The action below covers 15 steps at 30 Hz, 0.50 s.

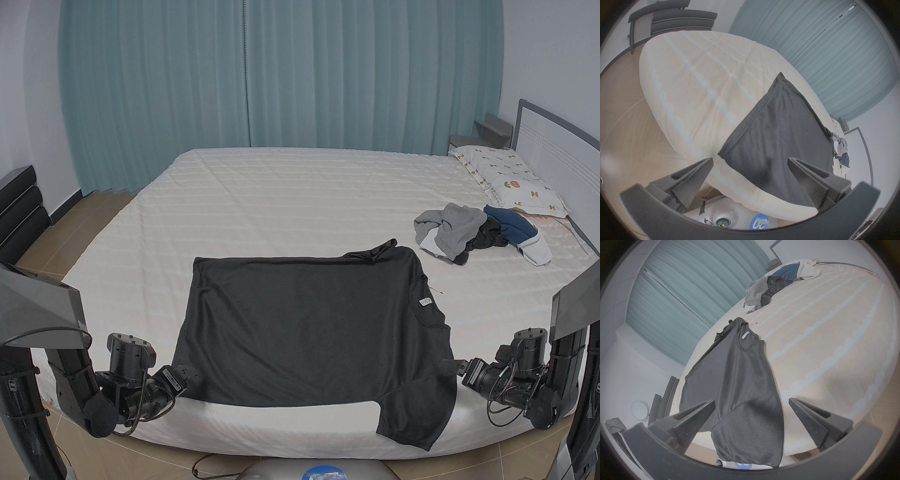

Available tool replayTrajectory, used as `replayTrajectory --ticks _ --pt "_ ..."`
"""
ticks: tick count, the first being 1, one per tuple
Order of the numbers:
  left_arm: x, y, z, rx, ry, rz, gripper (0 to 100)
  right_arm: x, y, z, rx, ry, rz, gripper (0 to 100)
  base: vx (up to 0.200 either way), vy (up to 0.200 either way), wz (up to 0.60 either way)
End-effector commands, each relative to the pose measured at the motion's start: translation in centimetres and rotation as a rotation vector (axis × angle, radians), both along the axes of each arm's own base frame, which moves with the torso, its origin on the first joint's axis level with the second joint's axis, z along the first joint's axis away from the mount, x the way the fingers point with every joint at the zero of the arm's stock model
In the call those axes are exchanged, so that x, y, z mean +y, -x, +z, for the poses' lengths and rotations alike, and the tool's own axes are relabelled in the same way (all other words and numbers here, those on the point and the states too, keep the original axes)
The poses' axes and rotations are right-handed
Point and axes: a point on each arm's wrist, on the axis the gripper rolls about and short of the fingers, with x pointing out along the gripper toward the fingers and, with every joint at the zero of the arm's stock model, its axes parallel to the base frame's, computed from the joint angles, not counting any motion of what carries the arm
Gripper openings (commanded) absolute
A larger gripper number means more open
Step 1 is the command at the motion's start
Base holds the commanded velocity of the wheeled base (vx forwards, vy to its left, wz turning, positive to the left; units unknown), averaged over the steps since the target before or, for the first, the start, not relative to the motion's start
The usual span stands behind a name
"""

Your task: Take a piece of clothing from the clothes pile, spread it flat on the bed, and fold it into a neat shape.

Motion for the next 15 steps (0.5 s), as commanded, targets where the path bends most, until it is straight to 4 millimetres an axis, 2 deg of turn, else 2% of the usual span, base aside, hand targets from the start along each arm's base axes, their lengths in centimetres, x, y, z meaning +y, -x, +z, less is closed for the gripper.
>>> replayTrajectory --ticks 1,9,10,15 --pt "0.1 -0.7 -0.8 0.015 -0.004 0.01 100 0.0 -0.1 -0.1 -0.006 -0.002 0.001 100 0.0 0.0 0.0" --pt "0.2 -1.7 -1.3 0.008 -0.001 0.027 100 0.2 0.0 -0.1 -0.003 -0.001 0.009 100 0.0 0.0 0.0" --pt "0.3 -1.7 -1.3 0.008 -0.001 0.028 0 0.2 0.0 -0.1 -0.003 -0.001 0.01 100 0.0 0.0 0.0" --pt "0.4 -1.1 -1.4 0.028 -0.007 0.028 0 0.2 0.2 -0.1 0.004 0.006 0.01 100 0.0 0.0 0.0"
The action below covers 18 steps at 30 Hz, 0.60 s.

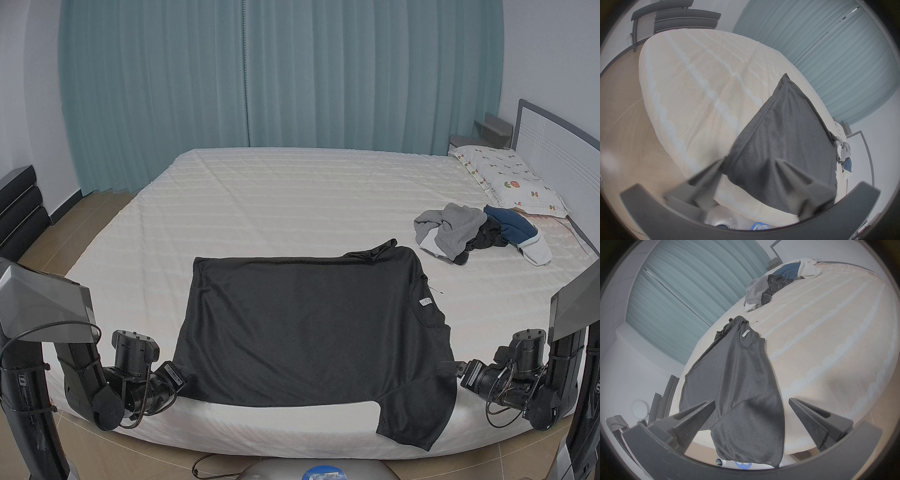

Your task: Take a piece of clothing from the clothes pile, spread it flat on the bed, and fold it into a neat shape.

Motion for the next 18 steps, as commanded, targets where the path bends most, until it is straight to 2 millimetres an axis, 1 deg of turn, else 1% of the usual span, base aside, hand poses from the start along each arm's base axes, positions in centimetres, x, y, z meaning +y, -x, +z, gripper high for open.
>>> replayTrajectory --ticks 1,4,7,13,18 --pt "0.1 0.6 -0.3 0.029 -0.006 0.001 0 0.0 0.2 -0.1 0.005 0.006 0.006 100 0.0 0.0 0.0" --pt "0.4 1.5 -0.3 0.051 -0.013 0.003 0 0.0 0.4 -0.6 0.024 0.028 0.021 100 0.0 0.0 0.0" --pt "0.5 2.1 0.2 0.05 -0.017 0.0 0 0.0 0.7 -0.8 0.04 0.041 0.032 100 0.0 0.0 0.0" --pt "1.0 2.8 1.0 0.041 -0.051 -0.014 0 0.2 1.6 -1.1 0.07 0.061 0.081 100 0.0 0.0 0.0" --pt "1.6 3.1 0.8 0.058 -0.082 -0.024 0 0.3 1.9 -1.4 0.095 0.061 0.113 100 0.0 0.0 0.0"
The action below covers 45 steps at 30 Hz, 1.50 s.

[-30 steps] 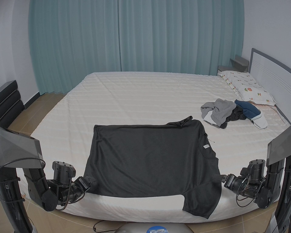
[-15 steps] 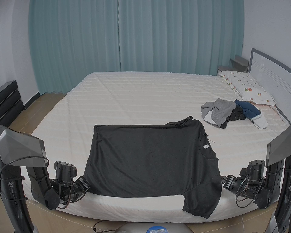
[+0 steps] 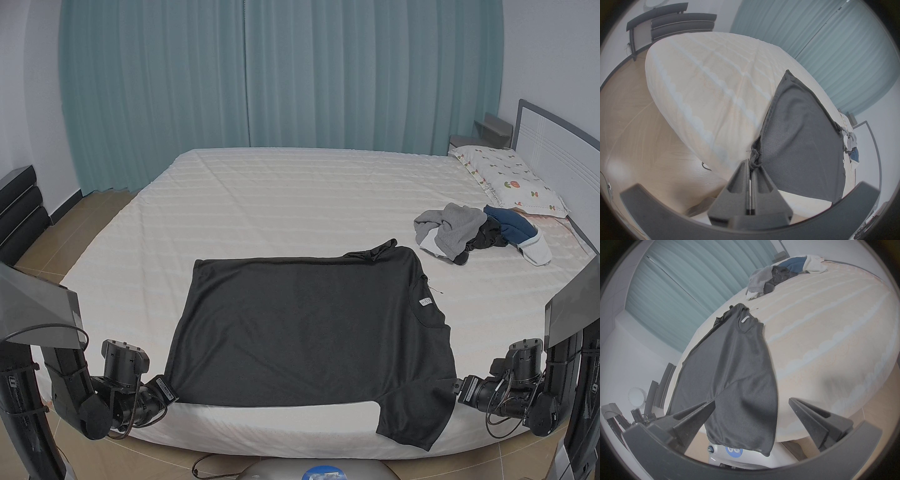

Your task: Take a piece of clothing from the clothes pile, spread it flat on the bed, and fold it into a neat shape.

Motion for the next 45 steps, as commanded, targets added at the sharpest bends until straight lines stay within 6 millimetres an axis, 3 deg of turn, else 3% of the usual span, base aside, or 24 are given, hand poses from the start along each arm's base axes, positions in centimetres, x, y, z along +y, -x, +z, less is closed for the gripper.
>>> replayTrajectory --ticks 1,16,28,29,38,45 --pt "0.5 0.2 0.2 0.0 -0.005 0.012 0 0.0 0.4 -0.4 0.024 0.005 0.013 100 0.0 0.0 0.0" --pt "0.4 0.2 -0.2 0.01 0.001 0.007 0 -0.1 0.2 -1.1 0.049 0.0 0.018 100 0.0 0.0 0.0" --pt "0.4 0.1 -0.4 0.014 0.008 0.003 0 0.2 -1.9 -1.9 0.018 -0.053 -0.018 100 0.0 0.0 0.0" --pt "0.4 0.1 -0.4 0.014 0.008 0.003 0 0.2 -1.9 -2.0 0.02 -0.054 -0.019 0 0.0 0.0 0.0" --pt "0.4 0.1 -0.4 0.017 0.007 0.003 0 -0.8 -1.6 -1.1 0.004 -0.048 -0.054 0 0.0 0.0 0.0" --pt "0.4 0.2 -0.4 0.02 0.007 0.005 0 -1.8 0.0 -0.9 0.032 0.015 -0.039 0 0.0 0.0 0.0"
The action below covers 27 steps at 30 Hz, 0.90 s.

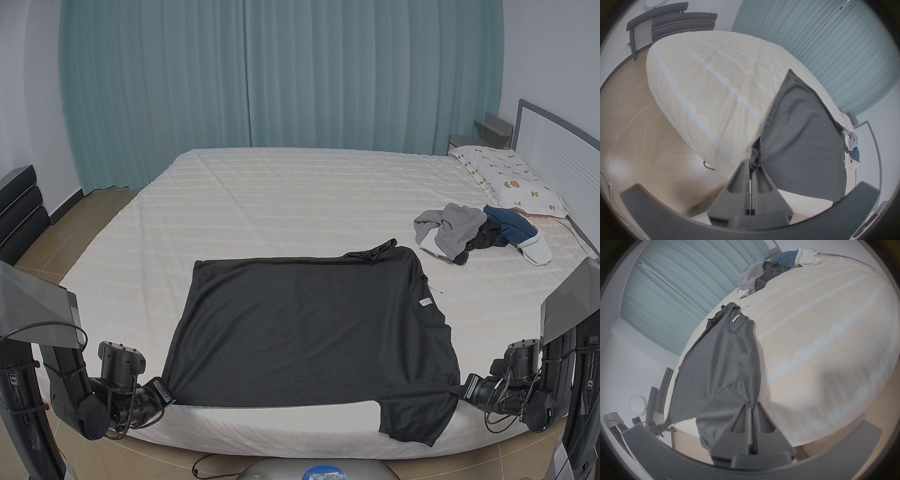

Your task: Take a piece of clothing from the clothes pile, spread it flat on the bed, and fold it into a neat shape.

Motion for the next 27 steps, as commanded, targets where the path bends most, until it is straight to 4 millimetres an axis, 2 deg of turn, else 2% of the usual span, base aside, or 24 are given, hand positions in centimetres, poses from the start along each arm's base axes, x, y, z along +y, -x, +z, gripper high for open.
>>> replayTrajectory --ticks 1,8,14,22,27 --pt "0.0 0.1 -0.1 0.006 -0.002 0.0 0 -0.5 1.2 0.5 0.003 0.057 0.035 0 0.0 0.0 0.0" --pt "0.1 0.2 -0.1 0.011 -0.006 0.001 0 -0.9 1.3 0.5 0.015 0.077 0.032 0 0.0 0.0 0.0" --pt "0.2 1.2 0.0 0.029 -0.042 -0.043 0 -0.9 2.4 1.5 0.07 0.123 0.092 0 0.0 0.0 0.0" --pt "0.7 2.2 0.3 0.047 -0.094 -0.094 0 -0.8 3.4 1.0 0.153 0.18 0.171 0 0.0 0.0 0.0" --pt "0.9 3.3 0.3 0.075 -0.129 -0.136 0 -0.8 3.7 1.4 0.165 0.189 0.184 0 0.0 0.0 0.0"
